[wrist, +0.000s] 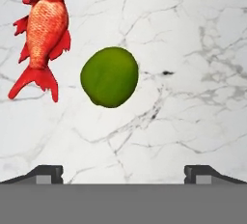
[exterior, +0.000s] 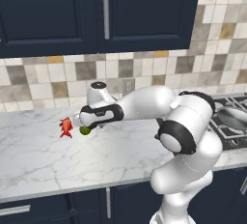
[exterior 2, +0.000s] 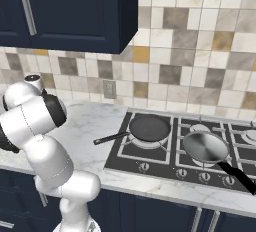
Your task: Place both pans onto different burners. Then place the lime and the fish on different pans.
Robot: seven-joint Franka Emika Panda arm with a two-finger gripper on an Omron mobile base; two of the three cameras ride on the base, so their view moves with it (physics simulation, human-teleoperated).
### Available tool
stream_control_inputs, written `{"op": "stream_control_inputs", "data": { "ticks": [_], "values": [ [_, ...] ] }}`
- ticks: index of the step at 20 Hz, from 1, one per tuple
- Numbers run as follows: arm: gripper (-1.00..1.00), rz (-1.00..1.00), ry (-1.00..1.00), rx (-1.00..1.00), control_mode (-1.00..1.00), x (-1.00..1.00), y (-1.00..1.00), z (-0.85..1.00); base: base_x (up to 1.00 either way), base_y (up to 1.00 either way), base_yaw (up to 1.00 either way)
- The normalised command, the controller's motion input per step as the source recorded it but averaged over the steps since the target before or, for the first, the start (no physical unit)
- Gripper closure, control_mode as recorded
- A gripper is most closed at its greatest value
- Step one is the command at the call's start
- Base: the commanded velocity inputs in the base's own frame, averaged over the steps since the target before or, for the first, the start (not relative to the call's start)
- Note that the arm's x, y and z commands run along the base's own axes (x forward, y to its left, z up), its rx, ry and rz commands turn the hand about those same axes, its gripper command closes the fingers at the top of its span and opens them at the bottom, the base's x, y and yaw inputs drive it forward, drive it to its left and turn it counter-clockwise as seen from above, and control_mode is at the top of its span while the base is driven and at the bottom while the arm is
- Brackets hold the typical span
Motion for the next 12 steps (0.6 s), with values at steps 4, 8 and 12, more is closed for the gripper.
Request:
{"op": "stream_control_inputs", "data": {
  "ticks": [4, 8, 12],
  "values": [
    [-1.0, 0.0, -0.06, 0.0, -1.0, 0.18, 0.14, -0.17, 0.0, 0.0, 0.0],
    [-1.0, 0.0, -0.06, 0.0, -1.0, 0.19, 0.1, -0.09, 0.0, 0.0, 0.0],
    [-1.0, 0.0, -0.04, 0.0, -1.0, 0.16, 0.07, -0.11, 0.0, 0.0, 0.0]
  ]
}}
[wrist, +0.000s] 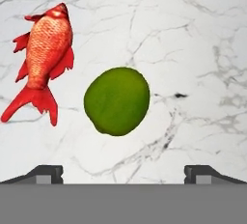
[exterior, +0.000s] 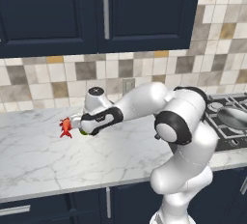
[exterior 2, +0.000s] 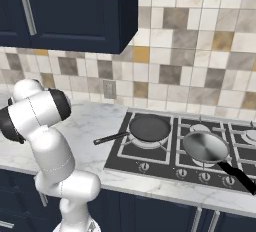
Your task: Place both pans onto different burners. Then place the lime and the fish on different pans.
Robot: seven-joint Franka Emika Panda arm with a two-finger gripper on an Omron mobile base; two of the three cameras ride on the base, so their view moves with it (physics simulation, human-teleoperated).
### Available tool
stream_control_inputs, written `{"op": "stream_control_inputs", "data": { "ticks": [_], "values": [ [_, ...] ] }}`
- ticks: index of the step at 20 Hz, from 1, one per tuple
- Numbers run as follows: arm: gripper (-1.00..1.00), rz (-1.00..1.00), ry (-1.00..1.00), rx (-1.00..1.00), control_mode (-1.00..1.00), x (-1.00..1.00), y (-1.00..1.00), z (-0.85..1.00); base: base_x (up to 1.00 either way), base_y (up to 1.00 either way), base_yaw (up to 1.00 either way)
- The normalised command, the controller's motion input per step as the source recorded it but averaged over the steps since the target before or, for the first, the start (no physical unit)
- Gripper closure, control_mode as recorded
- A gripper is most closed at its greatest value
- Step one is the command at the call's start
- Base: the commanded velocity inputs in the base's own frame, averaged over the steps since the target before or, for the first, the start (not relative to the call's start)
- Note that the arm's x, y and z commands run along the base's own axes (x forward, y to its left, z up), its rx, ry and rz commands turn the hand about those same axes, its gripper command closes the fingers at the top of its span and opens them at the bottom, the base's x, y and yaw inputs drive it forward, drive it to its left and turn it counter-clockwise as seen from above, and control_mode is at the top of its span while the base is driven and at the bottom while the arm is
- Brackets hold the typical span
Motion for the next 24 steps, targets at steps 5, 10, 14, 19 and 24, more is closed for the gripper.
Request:
{"op": "stream_control_inputs", "data": {
  "ticks": [5, 10, 14, 19, 24],
  "values": [
    [-1.0, 0.0, -0.04, 0.0, -1.0, 0.16, 0.01, -0.13, 0.0, 0.0, 0.0],
    [-1.0, 0.0, -0.04, 0.0, -1.0, 0.19, 0.02, -0.08, 0.0, 0.0, 0.0],
    [-1.0, 0.0, -0.01, 0.0, -1.0, 0.21, 0.16, -0.09, 0.0, 0.0, 0.0],
    [-1.0, 0.0, 0.0, 0.0, -1.0, 0.16, 0.17, -0.14, 0.0, 0.0, 0.0],
    [-1.0, 0.0, -0.01, 0.0, -1.0, 0.13, 0.03, -0.22, 0.0, 0.0, 0.0]
  ]
}}
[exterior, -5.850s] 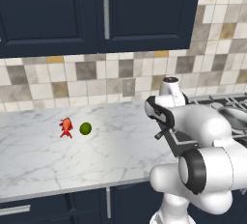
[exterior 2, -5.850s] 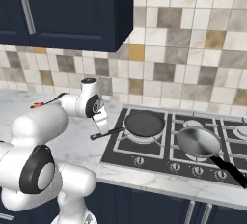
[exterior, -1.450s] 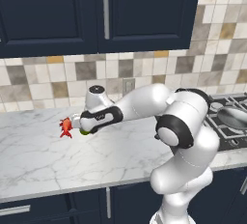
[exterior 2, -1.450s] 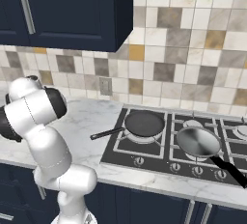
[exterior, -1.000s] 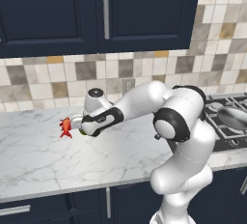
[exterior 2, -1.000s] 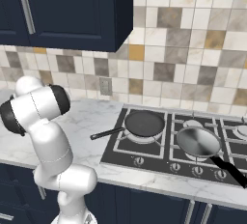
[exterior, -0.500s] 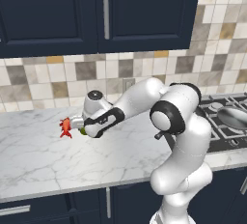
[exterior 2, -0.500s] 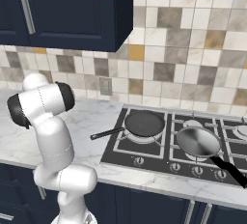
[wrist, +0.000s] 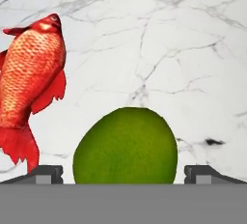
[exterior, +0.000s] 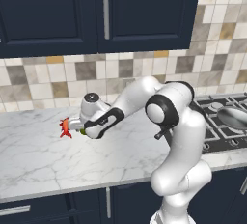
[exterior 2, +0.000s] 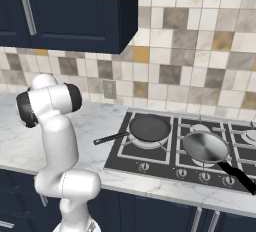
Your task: Place both pans onto different burners. Then place the lime and the fish on different pans.
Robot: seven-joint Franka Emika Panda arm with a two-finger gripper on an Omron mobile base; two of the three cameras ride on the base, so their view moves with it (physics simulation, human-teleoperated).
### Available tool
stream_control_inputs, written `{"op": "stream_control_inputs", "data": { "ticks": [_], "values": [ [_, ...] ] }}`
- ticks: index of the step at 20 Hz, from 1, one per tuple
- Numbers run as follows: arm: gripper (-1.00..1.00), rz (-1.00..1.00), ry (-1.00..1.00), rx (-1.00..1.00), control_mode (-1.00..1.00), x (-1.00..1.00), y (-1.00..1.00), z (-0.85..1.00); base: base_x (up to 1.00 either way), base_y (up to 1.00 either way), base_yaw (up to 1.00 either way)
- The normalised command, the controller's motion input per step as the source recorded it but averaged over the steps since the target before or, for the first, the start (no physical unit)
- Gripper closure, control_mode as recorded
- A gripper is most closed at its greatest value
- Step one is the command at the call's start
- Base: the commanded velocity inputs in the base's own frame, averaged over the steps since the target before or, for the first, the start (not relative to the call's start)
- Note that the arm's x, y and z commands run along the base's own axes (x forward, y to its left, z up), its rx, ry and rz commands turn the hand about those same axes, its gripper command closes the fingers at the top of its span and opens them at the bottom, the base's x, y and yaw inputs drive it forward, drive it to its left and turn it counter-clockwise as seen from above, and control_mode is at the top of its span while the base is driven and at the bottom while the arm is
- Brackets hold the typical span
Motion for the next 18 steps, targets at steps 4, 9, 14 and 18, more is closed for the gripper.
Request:
{"op": "stream_control_inputs", "data": {
  "ticks": [4, 9, 14, 18],
  "values": [
    [1.0, 0.0, -0.02, 0.0, -1.0, 0.18, 0.01, -0.19, 0.0, 0.0, 0.0],
    [1.0, 0.0, 0.0, 0.0, -1.0, 0.04, 0.0, 0.0, 0.0, 0.0, 0.0],
    [1.0, 0.0, 0.0, 0.0, -1.0, -0.24, -0.39, 0.38, 0.0, 0.0, 0.0],
    [1.0, 0.0, 0.0, 0.0, -1.0, -0.48, -0.62, 0.3, 0.0, 0.0, 0.0]
  ]
}}
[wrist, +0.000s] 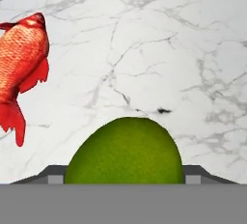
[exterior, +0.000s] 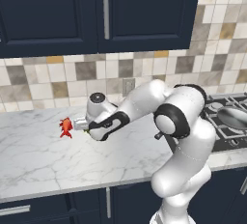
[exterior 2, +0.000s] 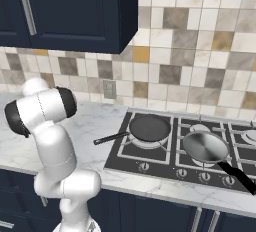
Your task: Place both pans onto different burners. Then place the lime and the fish on different pans.
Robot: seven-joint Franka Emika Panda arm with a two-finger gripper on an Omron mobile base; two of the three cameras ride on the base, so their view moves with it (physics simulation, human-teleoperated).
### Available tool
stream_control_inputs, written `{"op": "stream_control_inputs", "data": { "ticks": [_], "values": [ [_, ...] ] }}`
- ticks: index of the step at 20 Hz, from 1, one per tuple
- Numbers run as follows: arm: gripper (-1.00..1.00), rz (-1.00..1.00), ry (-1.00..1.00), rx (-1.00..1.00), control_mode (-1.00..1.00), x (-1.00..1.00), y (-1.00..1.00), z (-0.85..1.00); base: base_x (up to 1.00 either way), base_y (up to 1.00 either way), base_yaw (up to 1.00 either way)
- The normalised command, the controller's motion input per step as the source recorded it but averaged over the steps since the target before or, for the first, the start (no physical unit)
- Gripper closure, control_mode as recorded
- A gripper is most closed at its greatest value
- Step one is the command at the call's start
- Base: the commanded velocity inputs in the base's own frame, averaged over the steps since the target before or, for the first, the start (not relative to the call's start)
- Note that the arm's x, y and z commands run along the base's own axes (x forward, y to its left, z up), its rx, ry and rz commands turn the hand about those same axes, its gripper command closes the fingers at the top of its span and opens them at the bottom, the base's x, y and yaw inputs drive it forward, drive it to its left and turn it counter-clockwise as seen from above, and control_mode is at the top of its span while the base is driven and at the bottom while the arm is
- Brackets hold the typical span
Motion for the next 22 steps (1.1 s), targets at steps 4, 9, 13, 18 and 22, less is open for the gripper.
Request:
{"op": "stream_control_inputs", "data": {
  "ticks": [4, 9, 13, 18, 22],
  "values": [
    [1.0, 0.0, 0.01, 0.0, -1.0, -0.51, -0.64, 0.36, 0.0, 0.0, 0.0],
    [1.0, -0.02, 0.1, 0.0, -1.0, -0.45, -0.55, 0.46, 0.0, 0.0, 0.0],
    [1.0, -0.05, 0.17, 0.0, -1.0, -0.34, -0.38, 0.6, 0.0, 0.0, 0.0],
    [1.0, -0.06, 0.1, 0.0, -1.0, -0.32, -0.28, 0.39, 0.0, 0.0, 0.0],
    [1.0, -0.11, 0.07, -0.02, -1.0, -0.27, -0.2, 0.34, 0.0, 0.0, 0.0]
  ]
}}
